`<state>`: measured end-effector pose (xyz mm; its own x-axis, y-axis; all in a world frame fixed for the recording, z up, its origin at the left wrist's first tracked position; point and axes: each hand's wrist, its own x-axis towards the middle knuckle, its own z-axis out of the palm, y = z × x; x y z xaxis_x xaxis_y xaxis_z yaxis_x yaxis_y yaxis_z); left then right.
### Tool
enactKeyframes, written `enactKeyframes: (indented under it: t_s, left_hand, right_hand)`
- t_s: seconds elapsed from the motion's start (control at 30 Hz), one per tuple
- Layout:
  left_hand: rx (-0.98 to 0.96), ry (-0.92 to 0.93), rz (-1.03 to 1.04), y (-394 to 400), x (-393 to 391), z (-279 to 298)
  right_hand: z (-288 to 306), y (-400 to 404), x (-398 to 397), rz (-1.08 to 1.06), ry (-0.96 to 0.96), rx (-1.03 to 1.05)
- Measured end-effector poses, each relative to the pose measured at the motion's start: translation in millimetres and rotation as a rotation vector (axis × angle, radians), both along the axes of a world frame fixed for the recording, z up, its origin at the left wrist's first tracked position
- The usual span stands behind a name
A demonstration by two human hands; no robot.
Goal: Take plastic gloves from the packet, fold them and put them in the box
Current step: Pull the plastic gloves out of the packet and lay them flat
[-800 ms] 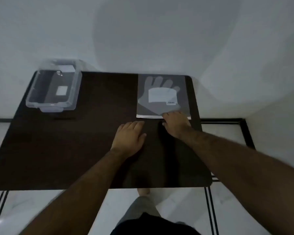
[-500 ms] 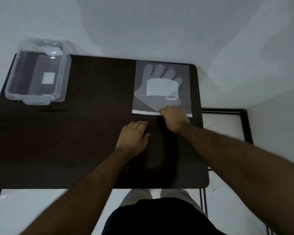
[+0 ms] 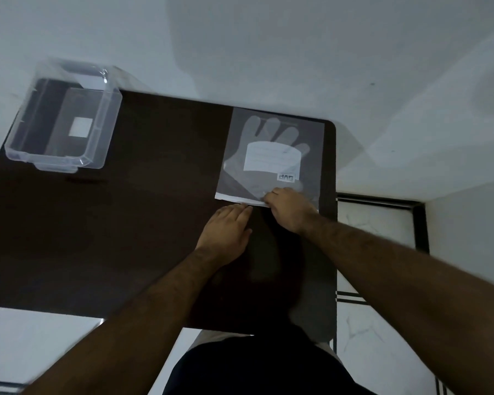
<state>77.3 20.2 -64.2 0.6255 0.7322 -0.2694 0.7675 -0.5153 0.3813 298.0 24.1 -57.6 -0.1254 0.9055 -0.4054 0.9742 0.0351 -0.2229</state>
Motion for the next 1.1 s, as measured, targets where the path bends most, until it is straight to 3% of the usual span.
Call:
enactKeyframes:
  t_s: [0.37,0.6,0.83,1.1]
  left_hand:
    - [0.053,0.072,-0.019,0,24,-13]
    - [0.081,0.053,0.068,12,37,-13]
    - [0.022,0.082,0.227,46,65,-3]
    - [0.141,0.288,0.073,62,85,5]
  right_hand:
    - [3,17,7,-0.105,0.101,0.021]
    - [9,28,12,-0.246,0.216,0.183]
    - [8,35,20,-0.271,0.265,0.211]
    - [3,42,27,-0.281,0.274,0.218]
